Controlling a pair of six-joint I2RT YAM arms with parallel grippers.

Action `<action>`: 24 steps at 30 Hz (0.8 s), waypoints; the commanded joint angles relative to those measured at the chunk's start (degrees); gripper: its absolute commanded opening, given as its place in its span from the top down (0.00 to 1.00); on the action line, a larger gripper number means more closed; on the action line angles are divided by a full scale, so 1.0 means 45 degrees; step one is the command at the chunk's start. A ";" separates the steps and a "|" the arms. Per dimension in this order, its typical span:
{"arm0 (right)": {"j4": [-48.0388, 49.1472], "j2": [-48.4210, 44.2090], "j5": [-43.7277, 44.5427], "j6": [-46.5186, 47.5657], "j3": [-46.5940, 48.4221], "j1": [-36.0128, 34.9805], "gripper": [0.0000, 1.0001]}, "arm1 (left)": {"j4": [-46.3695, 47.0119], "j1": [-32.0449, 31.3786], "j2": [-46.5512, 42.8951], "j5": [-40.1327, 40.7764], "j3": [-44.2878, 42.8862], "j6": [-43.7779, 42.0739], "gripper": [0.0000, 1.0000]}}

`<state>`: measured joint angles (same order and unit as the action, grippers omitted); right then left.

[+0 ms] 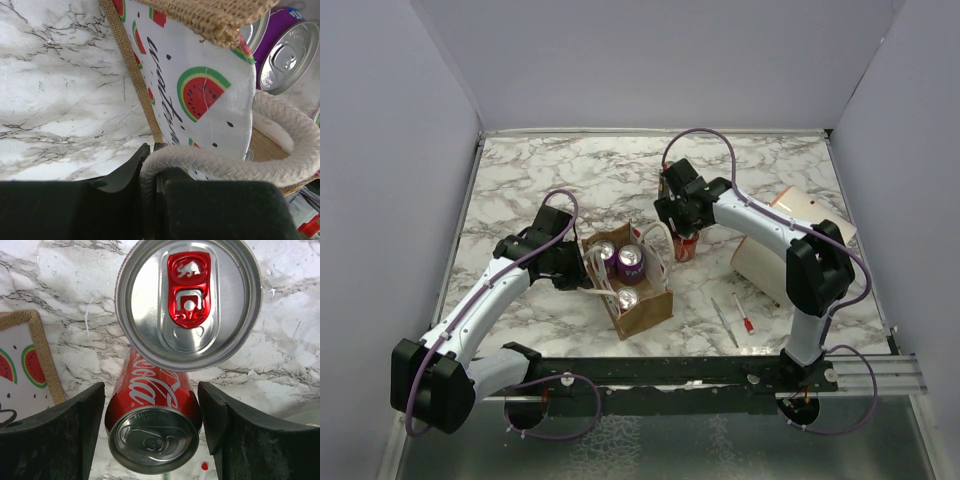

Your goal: Take the beverage out of the canvas bag

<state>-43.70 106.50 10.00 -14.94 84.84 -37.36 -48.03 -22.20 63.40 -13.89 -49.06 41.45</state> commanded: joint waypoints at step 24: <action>-0.0316 -0.3949 -0.5912 -0.0428 0.3313 -0.0723 0.20 | -0.0088 -0.0009 -0.1142 -0.0068 0.0020 -0.0389 1.00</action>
<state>-48.05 88.40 -4.56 -15.79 97.71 -37.67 -48.34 -22.22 59.55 -13.89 -49.06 40.56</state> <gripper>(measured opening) 0.808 0.093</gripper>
